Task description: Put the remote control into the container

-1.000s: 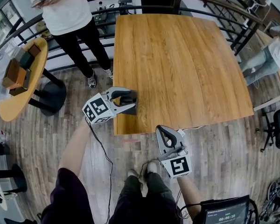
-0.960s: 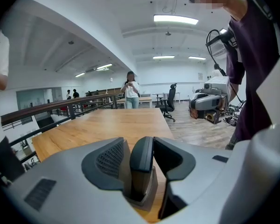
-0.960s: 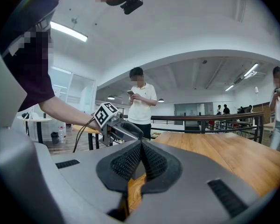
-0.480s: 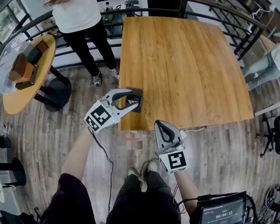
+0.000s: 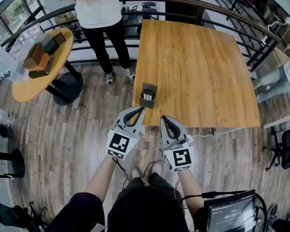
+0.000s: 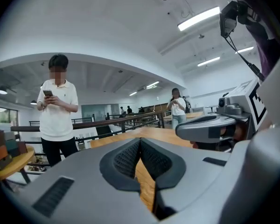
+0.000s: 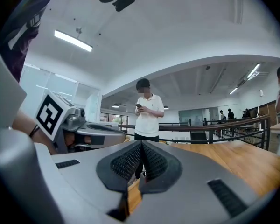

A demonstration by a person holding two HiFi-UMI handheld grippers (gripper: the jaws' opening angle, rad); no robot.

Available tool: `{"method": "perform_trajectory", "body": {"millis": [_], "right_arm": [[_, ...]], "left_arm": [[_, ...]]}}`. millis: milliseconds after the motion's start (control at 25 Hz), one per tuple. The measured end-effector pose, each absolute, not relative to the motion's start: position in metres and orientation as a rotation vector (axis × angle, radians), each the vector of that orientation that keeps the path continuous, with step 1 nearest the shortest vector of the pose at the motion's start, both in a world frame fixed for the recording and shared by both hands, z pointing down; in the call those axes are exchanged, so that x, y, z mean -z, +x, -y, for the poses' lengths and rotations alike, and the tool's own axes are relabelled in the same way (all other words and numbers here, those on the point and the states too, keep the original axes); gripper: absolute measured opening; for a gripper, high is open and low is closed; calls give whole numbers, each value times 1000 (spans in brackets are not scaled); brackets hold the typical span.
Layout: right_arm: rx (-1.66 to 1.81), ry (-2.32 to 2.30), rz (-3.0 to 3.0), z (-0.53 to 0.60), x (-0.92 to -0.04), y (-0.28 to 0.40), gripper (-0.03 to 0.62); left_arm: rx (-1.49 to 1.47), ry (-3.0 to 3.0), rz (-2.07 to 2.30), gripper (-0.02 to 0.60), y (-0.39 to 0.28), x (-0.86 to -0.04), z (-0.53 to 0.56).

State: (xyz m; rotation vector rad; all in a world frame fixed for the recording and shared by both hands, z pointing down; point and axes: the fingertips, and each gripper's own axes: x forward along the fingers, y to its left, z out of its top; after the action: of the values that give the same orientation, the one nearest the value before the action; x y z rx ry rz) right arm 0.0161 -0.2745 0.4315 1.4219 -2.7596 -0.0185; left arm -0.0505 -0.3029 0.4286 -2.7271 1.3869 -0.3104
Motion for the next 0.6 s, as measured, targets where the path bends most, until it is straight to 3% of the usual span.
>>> {"method": "perform_trajectory", "body": {"millis": [600], "right_arm": [[163, 1407, 2865, 211, -374, -19, 17]], "left_arm": [[114, -2654, -1484, 11, -65, -369, 211]]}}
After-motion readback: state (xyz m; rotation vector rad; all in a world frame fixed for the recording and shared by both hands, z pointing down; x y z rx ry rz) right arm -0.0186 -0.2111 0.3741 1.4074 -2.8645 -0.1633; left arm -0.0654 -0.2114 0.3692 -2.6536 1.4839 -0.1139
